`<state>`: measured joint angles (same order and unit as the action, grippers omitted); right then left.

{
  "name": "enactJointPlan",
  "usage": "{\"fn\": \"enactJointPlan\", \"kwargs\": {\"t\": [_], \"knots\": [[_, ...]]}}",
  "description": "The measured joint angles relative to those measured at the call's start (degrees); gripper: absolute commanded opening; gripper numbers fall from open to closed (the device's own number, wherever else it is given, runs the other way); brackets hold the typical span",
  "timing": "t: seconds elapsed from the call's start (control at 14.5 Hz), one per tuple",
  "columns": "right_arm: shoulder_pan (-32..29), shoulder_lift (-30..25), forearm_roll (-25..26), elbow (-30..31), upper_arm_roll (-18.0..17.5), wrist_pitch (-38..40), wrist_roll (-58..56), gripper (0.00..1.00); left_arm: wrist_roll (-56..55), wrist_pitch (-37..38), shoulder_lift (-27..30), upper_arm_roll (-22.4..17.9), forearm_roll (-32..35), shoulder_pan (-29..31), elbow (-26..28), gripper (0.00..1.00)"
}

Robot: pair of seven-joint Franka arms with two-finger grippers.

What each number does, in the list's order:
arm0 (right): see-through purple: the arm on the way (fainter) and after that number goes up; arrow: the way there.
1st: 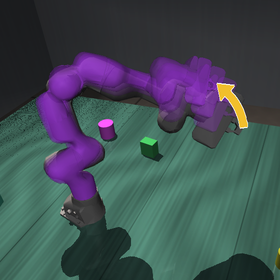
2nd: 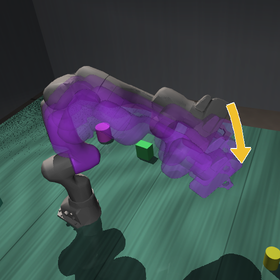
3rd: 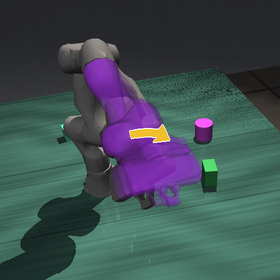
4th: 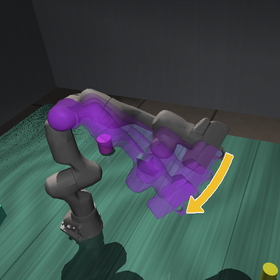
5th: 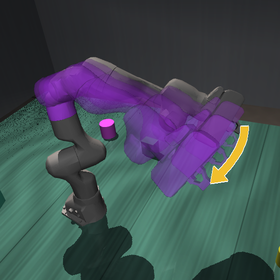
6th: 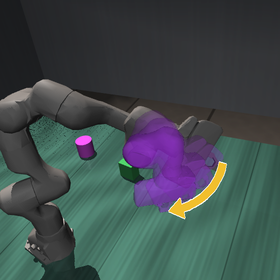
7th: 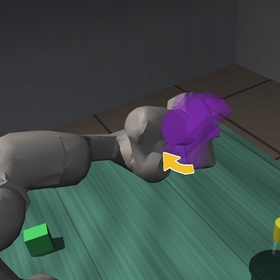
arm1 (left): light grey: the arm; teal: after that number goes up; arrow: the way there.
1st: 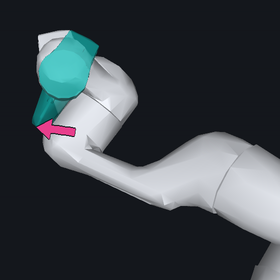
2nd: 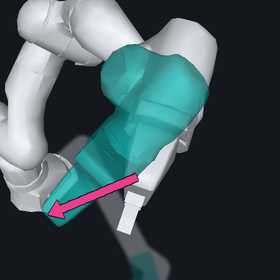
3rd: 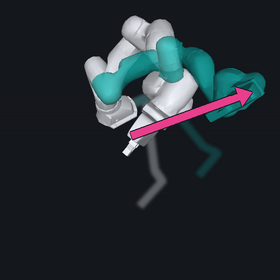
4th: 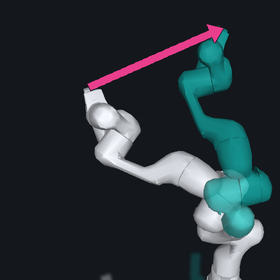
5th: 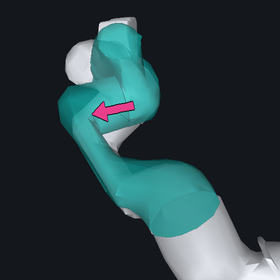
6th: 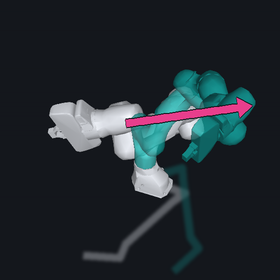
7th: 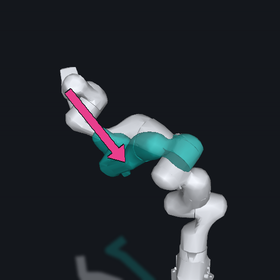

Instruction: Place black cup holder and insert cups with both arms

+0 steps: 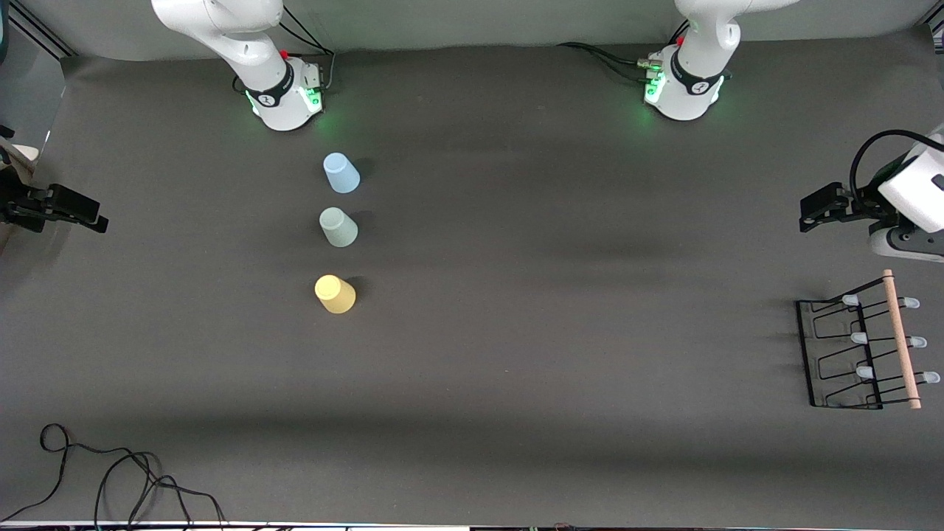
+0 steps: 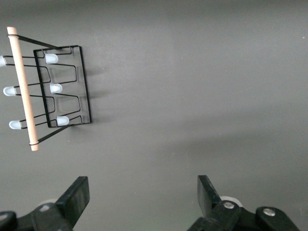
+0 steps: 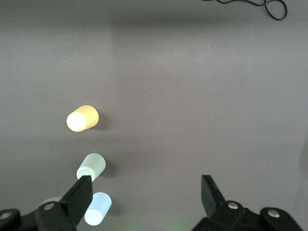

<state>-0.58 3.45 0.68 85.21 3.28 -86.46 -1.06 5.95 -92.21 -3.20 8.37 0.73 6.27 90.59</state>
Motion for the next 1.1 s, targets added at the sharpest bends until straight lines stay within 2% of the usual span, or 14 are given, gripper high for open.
{"fn": "enactJointPlan", "kwargs": {"t": [0.55, 1.1], "knots": [[-0.2, 0.09, 0.0, 0.0, 0.06, 0.01, 0.0, 1.0, -0.09, -3.43, -0.46, -0.56, 0.1, 0.36, -0.02, 1.0], [-0.16, 0.32, 0.0, 0.0, 0.04, 0.04, -0.02, 1.0, 1.35, -4.23, -11.31, -1.25, 0.28, 8.03, -9.5, 1.0]]}}
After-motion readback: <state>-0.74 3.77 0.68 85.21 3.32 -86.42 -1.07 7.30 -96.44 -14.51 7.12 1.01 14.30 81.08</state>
